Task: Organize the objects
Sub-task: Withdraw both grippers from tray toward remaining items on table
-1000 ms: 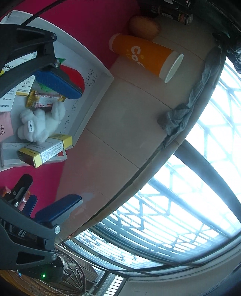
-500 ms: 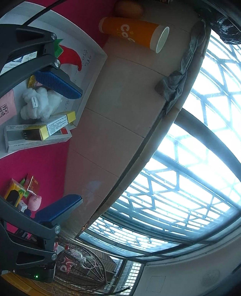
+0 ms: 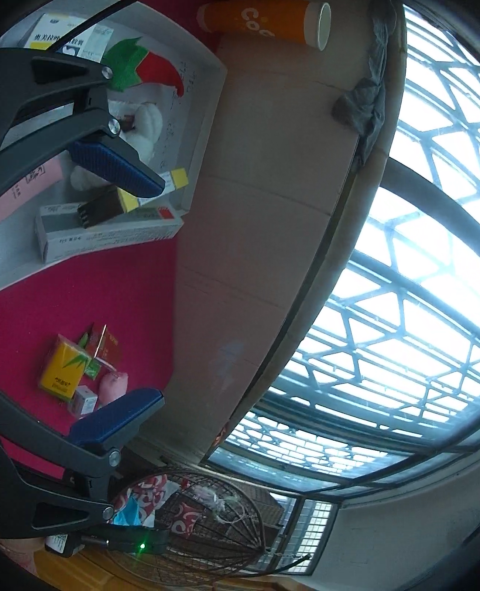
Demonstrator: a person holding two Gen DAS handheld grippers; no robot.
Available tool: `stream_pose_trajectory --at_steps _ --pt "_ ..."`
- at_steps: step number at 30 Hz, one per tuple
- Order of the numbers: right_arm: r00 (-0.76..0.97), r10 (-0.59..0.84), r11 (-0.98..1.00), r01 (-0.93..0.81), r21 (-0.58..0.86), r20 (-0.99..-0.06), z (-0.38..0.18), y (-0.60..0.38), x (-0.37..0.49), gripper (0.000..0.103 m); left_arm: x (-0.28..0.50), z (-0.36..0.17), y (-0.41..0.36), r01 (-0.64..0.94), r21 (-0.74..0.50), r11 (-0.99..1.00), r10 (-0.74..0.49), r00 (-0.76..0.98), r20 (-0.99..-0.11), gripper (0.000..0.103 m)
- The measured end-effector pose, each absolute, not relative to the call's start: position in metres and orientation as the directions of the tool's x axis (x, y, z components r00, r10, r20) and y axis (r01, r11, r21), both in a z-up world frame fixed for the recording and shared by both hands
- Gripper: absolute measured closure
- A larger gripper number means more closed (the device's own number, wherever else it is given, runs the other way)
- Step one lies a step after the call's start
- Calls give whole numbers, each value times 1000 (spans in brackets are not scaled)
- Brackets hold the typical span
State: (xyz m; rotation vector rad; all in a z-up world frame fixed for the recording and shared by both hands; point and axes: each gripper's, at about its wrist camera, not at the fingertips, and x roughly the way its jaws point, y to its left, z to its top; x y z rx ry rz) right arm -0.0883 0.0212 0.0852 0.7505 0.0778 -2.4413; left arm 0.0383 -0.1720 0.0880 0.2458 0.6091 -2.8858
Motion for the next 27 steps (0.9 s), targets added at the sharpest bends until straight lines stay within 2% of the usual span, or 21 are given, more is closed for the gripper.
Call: stream_pose_trajectory --at_steps 10,18,27 --pt "-724 -404 -908 391 149 -559 77 76 -115 13 17 80 -142 139 -350 -926 -36 -958 -285 0" --pt "-695 -378 -915 382 131 -612 54 85 -128 13 -3 68 -114 73 -301 -951 55 -916 -396 0" --pt "-619 -364 -914 380 140 -696 27 64 -166 13 -25 45 -65 23 -104 -994 36 -851 -525 0"
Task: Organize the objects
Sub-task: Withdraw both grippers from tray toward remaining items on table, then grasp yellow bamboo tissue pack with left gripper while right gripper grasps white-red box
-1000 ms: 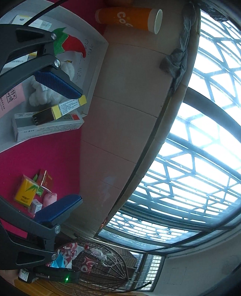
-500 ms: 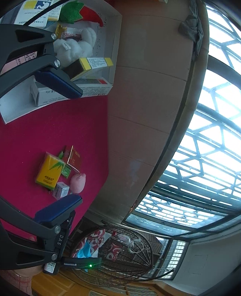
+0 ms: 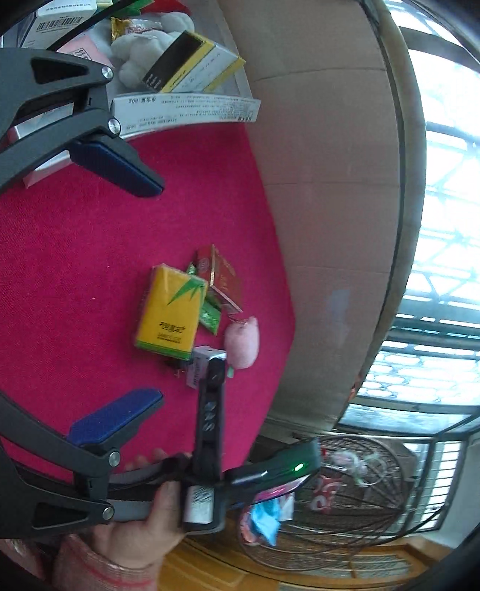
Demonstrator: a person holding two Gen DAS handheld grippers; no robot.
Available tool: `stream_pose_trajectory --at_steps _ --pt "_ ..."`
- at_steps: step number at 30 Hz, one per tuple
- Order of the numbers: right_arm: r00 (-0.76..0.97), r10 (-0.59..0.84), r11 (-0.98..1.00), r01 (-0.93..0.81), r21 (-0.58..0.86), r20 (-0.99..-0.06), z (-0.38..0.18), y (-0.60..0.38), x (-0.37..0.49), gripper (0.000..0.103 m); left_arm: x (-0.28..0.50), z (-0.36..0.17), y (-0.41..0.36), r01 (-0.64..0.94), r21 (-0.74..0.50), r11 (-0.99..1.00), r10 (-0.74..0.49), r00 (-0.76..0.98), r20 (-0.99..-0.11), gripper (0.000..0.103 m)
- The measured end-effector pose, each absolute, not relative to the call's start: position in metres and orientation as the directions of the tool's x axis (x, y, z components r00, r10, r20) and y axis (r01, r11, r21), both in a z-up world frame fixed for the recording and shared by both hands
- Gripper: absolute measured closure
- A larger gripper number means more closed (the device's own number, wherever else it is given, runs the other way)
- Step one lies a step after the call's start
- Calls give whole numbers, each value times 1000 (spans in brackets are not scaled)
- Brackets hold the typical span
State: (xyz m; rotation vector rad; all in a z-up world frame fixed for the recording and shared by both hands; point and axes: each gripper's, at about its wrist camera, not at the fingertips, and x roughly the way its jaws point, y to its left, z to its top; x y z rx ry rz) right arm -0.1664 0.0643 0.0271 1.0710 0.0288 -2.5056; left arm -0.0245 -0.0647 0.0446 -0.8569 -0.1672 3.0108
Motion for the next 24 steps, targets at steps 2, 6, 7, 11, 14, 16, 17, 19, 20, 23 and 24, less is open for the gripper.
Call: stream_pose_trajectory --at_steps 2,6,7,11,14,16,17,19,20,23,24 --pt "-606 -356 -914 385 129 -711 22 55 -174 13 -28 40 -61 20 -92 -996 34 -838 -544 0" --pt "-577 -325 -915 391 96 -749 10 40 -184 13 -31 34 -60 29 -80 -996 22 -822 -569 0" --pt "-574 -310 -917 391 80 -758 7 36 -186 13 -31 33 -61 33 -87 -996 23 -820 -573 0" --pt "-562 -313 -915 395 84 -766 5 43 -185 33 -36 28 -68 54 -122 -991 29 -806 -591 0" --pt "-551 -330 -902 423 85 -766 6 57 -180 48 -45 23 -71 66 -149 -987 41 -785 -618 0" --pt "-548 -345 -898 429 98 -762 6 72 -178 48 -50 21 -70 64 -160 -985 52 -775 -629 0" --pt "-552 -347 -897 430 98 -758 5 78 -178 48 -52 20 -68 60 -153 -986 52 -772 -634 0" --pt "-542 -386 -891 428 150 -747 5 90 -179 48 -59 20 -58 40 -111 -993 42 -762 -646 0" --pt "-538 -395 -890 426 164 -745 4 91 -182 48 -63 21 -52 30 -79 -996 28 -760 -650 0" --pt "-535 -407 -887 426 179 -741 4 94 -181 48 -79 20 -35 22 48 -999 -48 -750 -659 0" --pt "-534 -409 -886 426 181 -740 4 94 -182 48 -85 20 -32 24 71 -997 -65 -745 -663 0"
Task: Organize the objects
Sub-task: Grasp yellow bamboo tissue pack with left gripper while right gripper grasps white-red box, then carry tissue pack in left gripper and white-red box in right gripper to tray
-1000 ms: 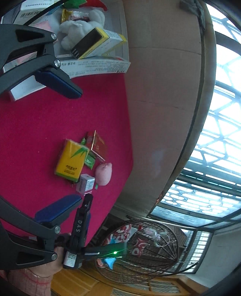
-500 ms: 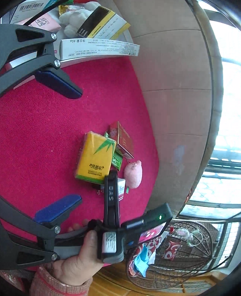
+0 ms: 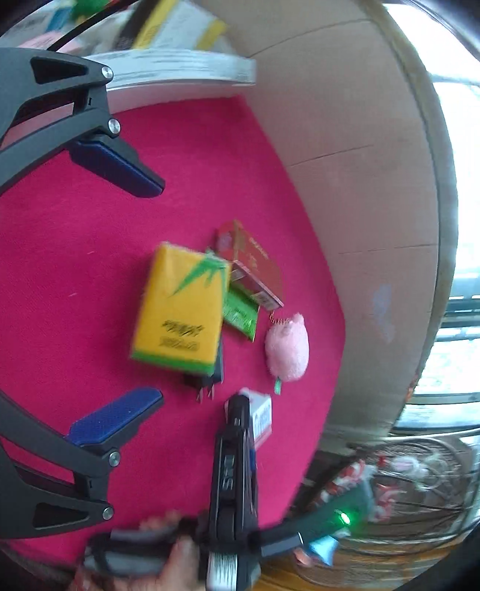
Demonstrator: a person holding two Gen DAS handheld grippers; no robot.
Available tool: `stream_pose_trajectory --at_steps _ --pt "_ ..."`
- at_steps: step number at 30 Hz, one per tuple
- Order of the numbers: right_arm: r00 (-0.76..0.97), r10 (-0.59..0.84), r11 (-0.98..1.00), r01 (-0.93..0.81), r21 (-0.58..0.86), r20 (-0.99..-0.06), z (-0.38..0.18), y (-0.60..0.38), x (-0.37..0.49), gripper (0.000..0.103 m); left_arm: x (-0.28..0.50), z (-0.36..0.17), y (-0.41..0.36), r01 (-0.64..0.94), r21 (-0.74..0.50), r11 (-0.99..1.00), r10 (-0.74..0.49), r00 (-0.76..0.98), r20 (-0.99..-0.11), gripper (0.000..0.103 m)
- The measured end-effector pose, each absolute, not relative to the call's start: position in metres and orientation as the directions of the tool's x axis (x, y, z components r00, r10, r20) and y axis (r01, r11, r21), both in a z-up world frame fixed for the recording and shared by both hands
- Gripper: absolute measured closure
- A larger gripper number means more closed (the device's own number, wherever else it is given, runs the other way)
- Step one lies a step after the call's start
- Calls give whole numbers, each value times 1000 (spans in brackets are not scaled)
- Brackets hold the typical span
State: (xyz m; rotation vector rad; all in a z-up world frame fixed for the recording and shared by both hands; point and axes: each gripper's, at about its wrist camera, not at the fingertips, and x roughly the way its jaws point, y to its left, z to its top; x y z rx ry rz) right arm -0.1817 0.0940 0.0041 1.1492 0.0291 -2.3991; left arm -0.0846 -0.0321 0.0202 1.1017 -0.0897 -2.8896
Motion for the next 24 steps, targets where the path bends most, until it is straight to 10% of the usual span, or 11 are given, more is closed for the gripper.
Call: stream_pose_trajectory --at_steps 7,9,24 --pt "-525 -437 -878 425 220 -730 4 100 -184 48 -116 8 -21 -35 105 -994 -53 -685 -727 0" --pt "-523 -446 -875 425 231 -727 4 101 -183 48 -114 7 -22 -38 95 -995 -43 -687 -725 28" --pt "-524 -468 -869 417 265 -711 8 106 -179 48 -77 27 -39 101 -3 -995 -80 -804 -589 32"
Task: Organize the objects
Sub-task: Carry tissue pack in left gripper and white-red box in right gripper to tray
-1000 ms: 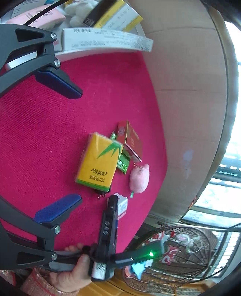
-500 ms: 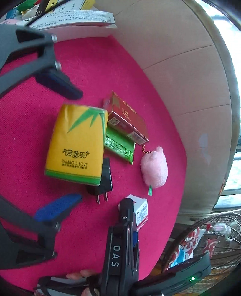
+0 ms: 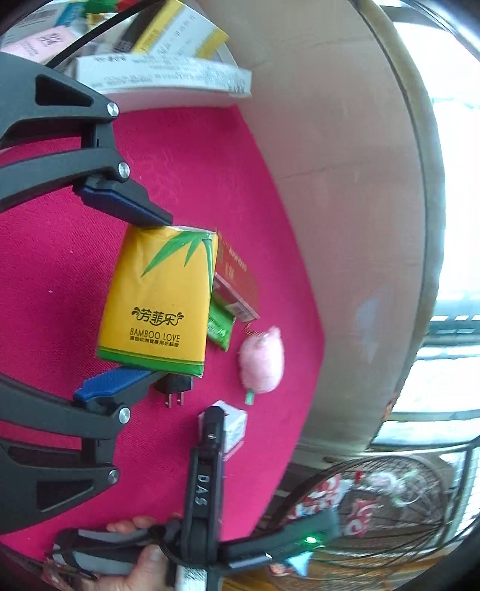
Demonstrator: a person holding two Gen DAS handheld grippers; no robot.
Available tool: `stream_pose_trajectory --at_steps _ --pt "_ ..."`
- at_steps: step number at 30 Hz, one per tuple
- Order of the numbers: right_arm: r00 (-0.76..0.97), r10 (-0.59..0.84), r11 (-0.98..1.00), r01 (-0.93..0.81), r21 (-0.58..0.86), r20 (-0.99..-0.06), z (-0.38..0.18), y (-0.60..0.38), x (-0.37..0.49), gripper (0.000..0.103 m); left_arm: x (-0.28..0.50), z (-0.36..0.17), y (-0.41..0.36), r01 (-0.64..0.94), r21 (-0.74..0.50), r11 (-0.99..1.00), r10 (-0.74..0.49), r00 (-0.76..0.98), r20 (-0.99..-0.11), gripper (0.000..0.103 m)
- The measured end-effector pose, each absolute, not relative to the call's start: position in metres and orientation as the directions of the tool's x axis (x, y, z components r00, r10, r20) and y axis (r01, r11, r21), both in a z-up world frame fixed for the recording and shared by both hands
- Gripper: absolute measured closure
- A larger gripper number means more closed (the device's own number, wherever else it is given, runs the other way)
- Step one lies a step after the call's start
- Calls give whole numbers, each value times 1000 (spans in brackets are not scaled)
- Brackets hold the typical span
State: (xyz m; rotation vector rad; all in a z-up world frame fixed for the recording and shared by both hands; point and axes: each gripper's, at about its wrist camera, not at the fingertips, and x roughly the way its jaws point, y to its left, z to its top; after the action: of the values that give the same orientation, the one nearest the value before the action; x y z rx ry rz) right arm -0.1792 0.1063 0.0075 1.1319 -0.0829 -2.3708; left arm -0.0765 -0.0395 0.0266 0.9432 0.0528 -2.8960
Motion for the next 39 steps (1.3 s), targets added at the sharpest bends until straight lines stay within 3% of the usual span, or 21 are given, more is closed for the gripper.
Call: stream_pose_trajectory --at_steps 8,12,18,29,39 --pt "-535 -451 -879 406 251 -714 7 106 -181 48 -59 37 -46 118 -52 -992 -74 -854 -514 32" --pt "-544 -430 -889 392 235 -720 5 104 -181 48 -49 42 -59 119 -152 -981 -29 -869 -494 32" --pt "-573 -384 -907 379 182 -724 8 100 -177 48 -35 65 -66 147 -129 -981 -82 -908 -411 32" --pt "-651 -354 -918 380 115 -672 21 96 -163 49 -13 86 -107 251 -198 -947 -172 -922 -347 32" --pt "-649 -430 -877 466 118 -628 50 73 -138 48 1 93 -137 313 -246 -918 -229 -921 -316 32"
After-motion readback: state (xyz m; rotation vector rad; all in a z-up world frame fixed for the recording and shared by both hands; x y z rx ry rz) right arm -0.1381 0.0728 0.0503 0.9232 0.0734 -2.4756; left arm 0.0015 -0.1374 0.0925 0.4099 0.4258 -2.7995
